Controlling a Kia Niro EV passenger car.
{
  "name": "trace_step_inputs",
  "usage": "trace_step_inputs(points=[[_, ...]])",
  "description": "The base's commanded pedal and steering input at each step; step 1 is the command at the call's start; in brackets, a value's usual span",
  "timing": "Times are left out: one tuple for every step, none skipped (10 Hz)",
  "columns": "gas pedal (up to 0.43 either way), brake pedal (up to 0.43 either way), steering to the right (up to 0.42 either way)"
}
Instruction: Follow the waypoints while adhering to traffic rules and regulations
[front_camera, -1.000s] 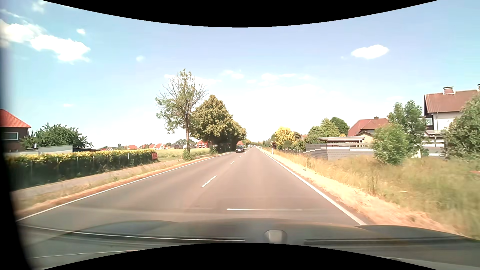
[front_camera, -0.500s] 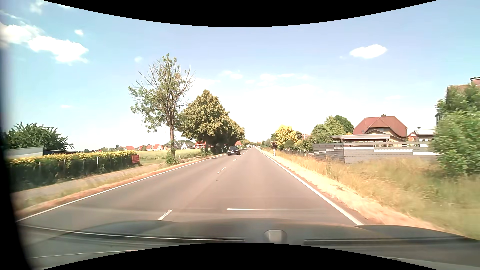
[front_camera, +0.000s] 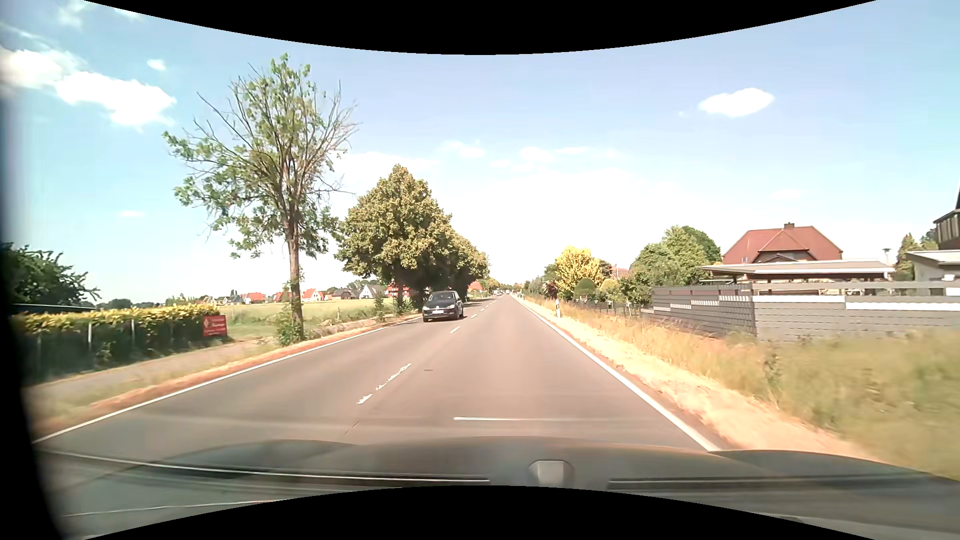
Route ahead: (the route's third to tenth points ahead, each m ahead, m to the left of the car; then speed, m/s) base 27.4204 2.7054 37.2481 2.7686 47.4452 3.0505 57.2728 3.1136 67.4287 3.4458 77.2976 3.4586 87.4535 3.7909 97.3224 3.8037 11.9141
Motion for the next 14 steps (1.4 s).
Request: trace_step_inputs(points=[[0.37, 0.006, -0.003], [0.37, 0.006, -0.003], [0.37, 0.006, -0.003], [0.37, 0.006, -0.003], [0.331, 0.006, -0.003], [0.287, 0.006, -0.003], [0.248, 0.006, -0.001], [0.22, 0.006, -0.001], [0.209, 0.006, -0.001], [0.197, 0.006, -0.001], [0.197, 0.006, -0.001], [0.197, 0.006, -0.001], [0.197, 0.006, -0.001], [0.197, 0.006, -0.001]])
